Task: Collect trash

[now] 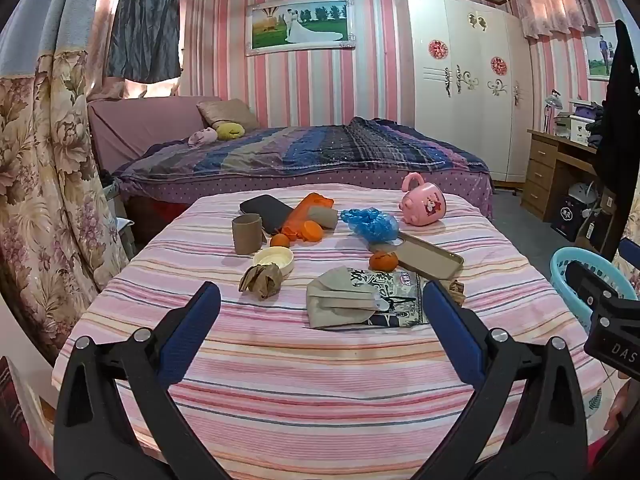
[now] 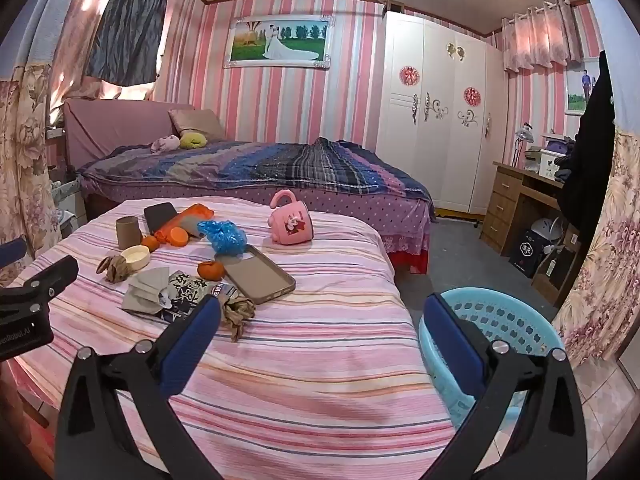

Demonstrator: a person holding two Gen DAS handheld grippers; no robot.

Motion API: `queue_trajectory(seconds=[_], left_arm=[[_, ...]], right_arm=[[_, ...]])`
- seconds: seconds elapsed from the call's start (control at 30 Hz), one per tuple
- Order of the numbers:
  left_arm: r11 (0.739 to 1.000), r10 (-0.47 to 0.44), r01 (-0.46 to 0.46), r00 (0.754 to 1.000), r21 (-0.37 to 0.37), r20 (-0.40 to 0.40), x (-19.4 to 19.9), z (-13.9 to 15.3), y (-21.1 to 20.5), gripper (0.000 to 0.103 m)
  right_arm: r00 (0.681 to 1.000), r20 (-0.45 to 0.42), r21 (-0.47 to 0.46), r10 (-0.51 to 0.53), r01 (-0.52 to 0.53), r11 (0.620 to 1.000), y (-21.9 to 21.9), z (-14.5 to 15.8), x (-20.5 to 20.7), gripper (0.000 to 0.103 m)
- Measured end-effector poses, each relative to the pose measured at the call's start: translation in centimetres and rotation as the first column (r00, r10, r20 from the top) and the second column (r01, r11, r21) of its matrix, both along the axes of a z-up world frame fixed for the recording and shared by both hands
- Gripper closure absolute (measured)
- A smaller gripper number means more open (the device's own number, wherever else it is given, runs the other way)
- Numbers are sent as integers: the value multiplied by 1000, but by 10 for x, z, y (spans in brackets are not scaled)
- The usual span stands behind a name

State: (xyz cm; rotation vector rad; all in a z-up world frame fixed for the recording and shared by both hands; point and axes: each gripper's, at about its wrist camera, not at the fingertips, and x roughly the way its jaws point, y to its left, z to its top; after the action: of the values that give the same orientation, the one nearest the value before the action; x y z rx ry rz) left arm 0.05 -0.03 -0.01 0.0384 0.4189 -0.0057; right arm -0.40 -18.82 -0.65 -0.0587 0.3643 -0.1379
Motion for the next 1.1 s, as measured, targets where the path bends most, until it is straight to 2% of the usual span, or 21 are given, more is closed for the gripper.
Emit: queue_trajectory(seconds=[1.1], left_arm=[[1000, 3, -3, 1000, -7, 5, -1, -3, 1, 5]], right_arm=[[1000, -15, 8, -3, 4, 1000, -3, -1, 3, 4]])
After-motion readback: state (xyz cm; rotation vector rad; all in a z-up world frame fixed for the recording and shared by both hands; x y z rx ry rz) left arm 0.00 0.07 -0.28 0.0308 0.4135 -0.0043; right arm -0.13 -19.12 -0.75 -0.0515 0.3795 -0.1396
